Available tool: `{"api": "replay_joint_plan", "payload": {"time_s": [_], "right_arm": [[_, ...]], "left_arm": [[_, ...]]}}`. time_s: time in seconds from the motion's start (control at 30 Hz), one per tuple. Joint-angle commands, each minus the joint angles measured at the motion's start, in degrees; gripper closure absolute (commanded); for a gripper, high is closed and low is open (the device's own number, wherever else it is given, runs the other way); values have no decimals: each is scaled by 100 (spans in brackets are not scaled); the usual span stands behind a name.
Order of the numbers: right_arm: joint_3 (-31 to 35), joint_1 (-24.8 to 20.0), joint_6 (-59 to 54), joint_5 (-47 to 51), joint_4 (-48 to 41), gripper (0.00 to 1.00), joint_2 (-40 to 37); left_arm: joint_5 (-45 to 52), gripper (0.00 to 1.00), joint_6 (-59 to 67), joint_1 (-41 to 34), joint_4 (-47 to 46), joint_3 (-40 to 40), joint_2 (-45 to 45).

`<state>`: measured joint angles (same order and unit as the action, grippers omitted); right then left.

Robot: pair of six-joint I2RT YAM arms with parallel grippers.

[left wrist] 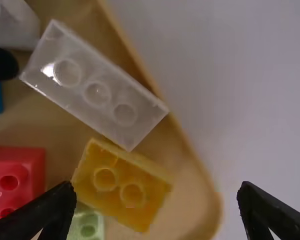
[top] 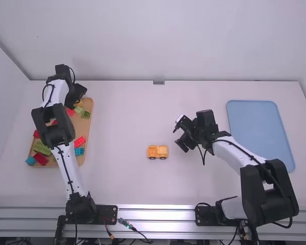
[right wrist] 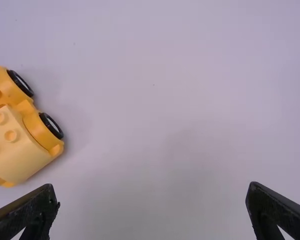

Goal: Assemble lego blocks to make yellow taxi

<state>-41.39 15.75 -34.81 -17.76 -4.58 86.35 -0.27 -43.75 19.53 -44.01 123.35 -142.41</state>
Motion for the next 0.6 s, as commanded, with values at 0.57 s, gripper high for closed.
{"api": "replay_joint_plan", "payload": {"time_s": [0.57], "right_arm": [[-83, 37, 9, -17, -37, 1, -103]], "left_arm": [[-87, 43, -59, 94, -383, -101, -38]]}}
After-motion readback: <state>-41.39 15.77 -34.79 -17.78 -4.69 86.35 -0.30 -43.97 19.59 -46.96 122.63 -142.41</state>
